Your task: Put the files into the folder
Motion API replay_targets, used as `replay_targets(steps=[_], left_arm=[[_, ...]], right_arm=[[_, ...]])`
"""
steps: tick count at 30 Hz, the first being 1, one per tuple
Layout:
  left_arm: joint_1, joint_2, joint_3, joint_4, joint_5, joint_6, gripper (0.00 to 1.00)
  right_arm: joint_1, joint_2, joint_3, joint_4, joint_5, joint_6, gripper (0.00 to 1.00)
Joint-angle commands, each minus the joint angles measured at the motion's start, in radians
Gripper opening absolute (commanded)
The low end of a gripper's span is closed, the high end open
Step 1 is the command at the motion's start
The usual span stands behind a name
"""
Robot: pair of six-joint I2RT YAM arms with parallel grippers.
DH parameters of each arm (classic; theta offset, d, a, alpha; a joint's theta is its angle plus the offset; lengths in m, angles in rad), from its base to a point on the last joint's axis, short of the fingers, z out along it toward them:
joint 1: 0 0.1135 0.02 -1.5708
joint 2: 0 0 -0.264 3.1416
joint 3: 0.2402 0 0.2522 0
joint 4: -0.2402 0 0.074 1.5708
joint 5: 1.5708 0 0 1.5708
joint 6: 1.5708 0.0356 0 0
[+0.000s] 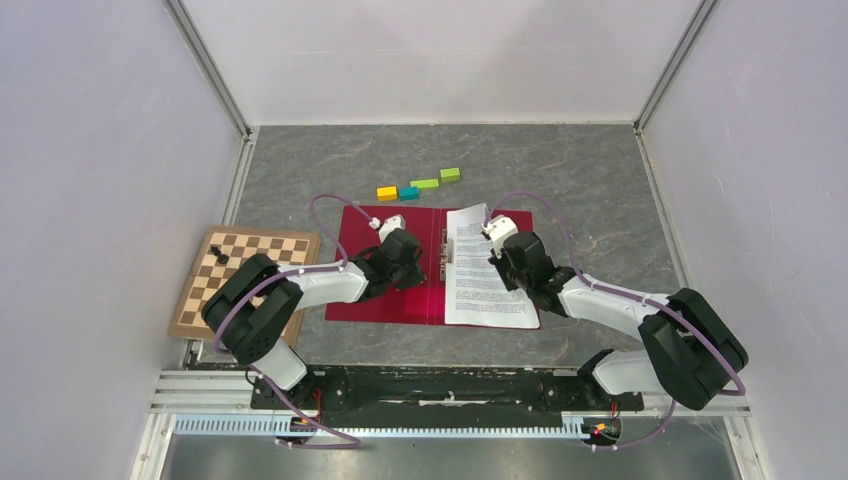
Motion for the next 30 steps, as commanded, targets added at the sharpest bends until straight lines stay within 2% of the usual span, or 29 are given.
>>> replay_targets(steps=[1, 17, 27, 30], left_arm=[[-0.001, 0.021, 0.015, -0.034, -0.023, -0.01, 0.02], [-0.001, 0.005, 0.035, -0.033, 0.023, 0.026, 0.03], [-0.004, -0.078, 0.045, -0.016, 0.107, 0.077, 0.19], [-0.011, -0.107, 0.061, -0.023, 0.132, 0.087, 0.2]], right_arm=[[0.004, 0.004, 0.009, 0.001, 0.008, 0.025, 0.0], [0.004, 0.03, 0.027, -0.006, 0.029, 0.062, 0.0], [0.004, 0.045, 0.04, -0.004, 0.036, 0.066, 0.0], [0.004, 0.049, 0.044, -0.003, 0.034, 0.066, 0.0]])
